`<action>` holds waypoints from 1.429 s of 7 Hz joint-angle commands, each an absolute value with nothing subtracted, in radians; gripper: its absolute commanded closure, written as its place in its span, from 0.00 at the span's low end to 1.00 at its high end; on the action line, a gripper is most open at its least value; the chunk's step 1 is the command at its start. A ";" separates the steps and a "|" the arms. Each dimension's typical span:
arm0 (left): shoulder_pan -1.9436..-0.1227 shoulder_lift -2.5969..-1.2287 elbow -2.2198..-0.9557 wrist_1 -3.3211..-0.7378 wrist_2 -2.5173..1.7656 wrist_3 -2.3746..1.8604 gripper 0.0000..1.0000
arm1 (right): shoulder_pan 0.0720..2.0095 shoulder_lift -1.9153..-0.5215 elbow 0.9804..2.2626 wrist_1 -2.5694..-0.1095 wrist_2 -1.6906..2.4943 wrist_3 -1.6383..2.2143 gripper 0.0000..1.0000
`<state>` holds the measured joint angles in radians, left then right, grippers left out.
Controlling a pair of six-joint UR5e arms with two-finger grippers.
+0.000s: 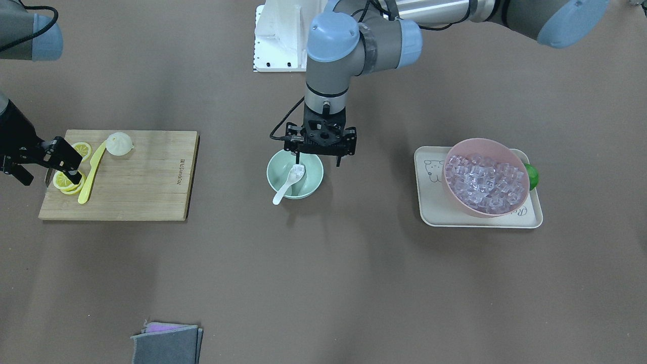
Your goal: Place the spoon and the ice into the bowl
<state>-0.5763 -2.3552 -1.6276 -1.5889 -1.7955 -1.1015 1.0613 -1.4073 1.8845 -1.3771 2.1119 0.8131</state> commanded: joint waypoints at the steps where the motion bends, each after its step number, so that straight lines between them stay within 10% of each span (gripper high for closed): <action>1: -0.725 -2.210 -1.799 -1.463 -1.911 -0.900 0.02 | 1.107 -1.416 1.873 -1.379 2.166 0.715 0.00; 4: -0.970 -1.909 -1.992 -1.407 -2.072 -0.498 0.02 | 1.256 -1.420 1.726 -1.374 2.276 0.432 0.00; 10: -1.387 -1.508 -1.942 -1.436 -2.238 0.107 0.02 | 1.471 -1.427 1.480 -1.373 2.437 -0.010 0.00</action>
<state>-1.3604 -1.5701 -1.9452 -1.4249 -2.2305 0.0806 1.4514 -1.4220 1.5115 -1.3740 2.4124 0.0447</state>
